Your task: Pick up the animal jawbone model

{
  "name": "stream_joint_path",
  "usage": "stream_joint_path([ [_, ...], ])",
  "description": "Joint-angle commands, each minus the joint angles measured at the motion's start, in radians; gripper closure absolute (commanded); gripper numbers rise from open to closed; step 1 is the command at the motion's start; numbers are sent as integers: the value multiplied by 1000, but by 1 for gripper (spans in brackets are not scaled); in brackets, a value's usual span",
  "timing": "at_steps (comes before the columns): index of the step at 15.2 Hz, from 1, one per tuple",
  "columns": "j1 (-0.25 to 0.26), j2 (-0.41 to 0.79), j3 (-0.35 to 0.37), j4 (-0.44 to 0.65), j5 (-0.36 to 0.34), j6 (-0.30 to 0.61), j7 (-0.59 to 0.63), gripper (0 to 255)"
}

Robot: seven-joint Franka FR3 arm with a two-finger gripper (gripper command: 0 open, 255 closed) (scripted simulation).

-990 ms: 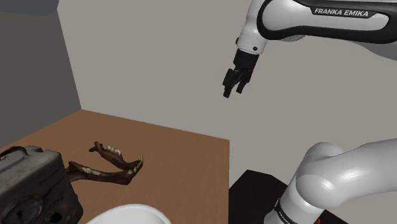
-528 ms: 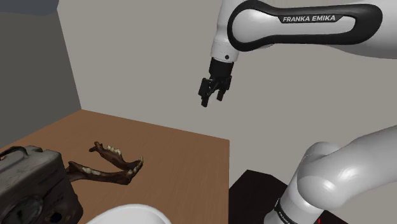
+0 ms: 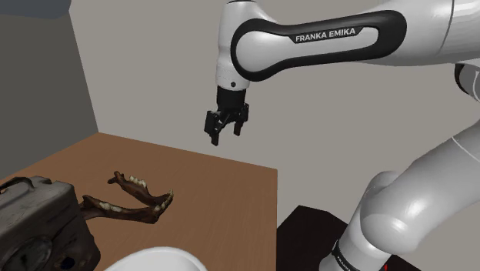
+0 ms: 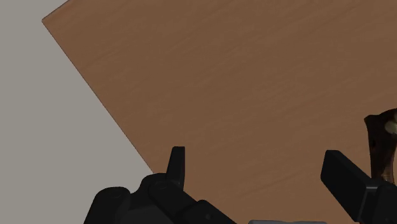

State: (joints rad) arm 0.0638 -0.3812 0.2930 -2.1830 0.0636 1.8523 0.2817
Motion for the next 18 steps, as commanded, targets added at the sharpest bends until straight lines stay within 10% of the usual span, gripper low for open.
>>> stream_joint_path([
  [1, 7, 60, 36, 24, -8, 22, 43, 0],
  [18, 172, 729, 201, 519, -267, 13, 420, 0],
])
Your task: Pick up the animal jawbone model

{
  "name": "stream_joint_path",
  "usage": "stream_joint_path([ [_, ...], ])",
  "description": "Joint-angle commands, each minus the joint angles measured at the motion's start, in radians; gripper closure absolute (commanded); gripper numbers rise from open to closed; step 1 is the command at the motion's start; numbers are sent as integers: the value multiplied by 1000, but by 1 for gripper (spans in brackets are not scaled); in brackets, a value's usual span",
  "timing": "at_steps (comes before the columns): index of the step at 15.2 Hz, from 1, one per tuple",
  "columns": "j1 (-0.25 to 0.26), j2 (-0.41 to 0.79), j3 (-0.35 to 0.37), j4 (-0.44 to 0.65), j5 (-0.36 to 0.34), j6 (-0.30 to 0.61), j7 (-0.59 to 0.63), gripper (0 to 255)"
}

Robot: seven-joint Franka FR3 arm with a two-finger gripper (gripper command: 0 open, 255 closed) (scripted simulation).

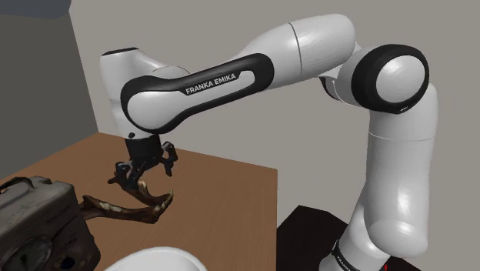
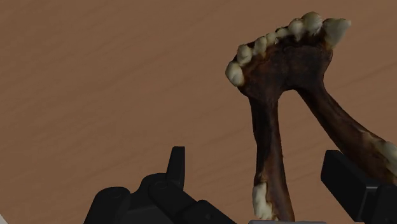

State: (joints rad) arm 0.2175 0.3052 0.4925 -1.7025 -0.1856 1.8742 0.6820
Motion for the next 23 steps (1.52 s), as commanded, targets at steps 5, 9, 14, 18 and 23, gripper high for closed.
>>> stream_joint_path([
  [5, 37, 93, -6, 40, -40, 29, 39, 0],
  [9, 38, 110, -10, 15, -50, 69, 47, 0],
  [14, 37, 109, -11, 11, -50, 72, 46, 255],
  [18, 39, 113, -11, 13, -52, 73, 48, 255],
  [23, 37, 96, -6, 36, -42, 35, 40, 255],
])
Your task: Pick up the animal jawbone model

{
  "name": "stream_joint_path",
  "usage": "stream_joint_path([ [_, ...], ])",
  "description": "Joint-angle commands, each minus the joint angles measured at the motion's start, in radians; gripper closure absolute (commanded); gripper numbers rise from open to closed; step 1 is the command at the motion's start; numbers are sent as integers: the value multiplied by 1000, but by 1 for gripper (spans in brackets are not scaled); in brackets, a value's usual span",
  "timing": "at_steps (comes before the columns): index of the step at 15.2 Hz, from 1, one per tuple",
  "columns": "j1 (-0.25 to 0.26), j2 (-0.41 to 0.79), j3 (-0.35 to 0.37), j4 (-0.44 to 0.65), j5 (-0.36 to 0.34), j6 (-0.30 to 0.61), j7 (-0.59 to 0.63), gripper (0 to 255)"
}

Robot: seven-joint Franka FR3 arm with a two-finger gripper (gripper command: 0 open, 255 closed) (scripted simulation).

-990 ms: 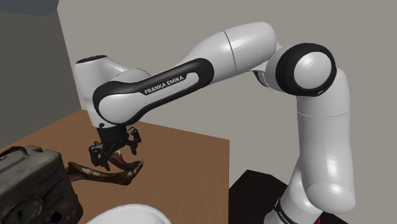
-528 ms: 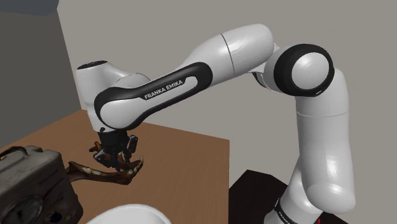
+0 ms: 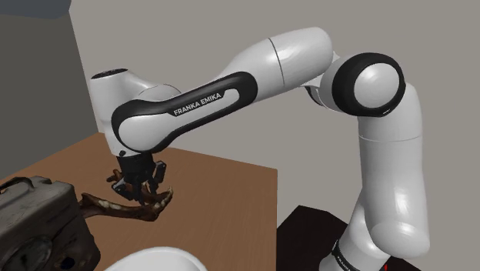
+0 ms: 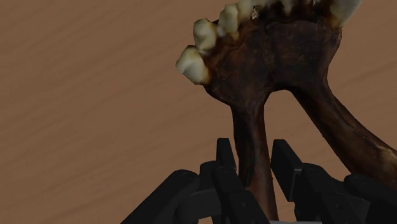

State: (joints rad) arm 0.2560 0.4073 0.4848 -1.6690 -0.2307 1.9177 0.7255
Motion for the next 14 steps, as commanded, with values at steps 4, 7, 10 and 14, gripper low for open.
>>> stream_joint_path([
  [4, -3, -23, 6, 34, 14, -54, -11, 255],
  [7, -3, -34, 9, 61, 20, -90, -16, 255],
  [10, -2, -42, 11, 90, 26, -126, -21, 255],
  [14, -1, -47, 13, 112, 29, -153, -24, 255],
])
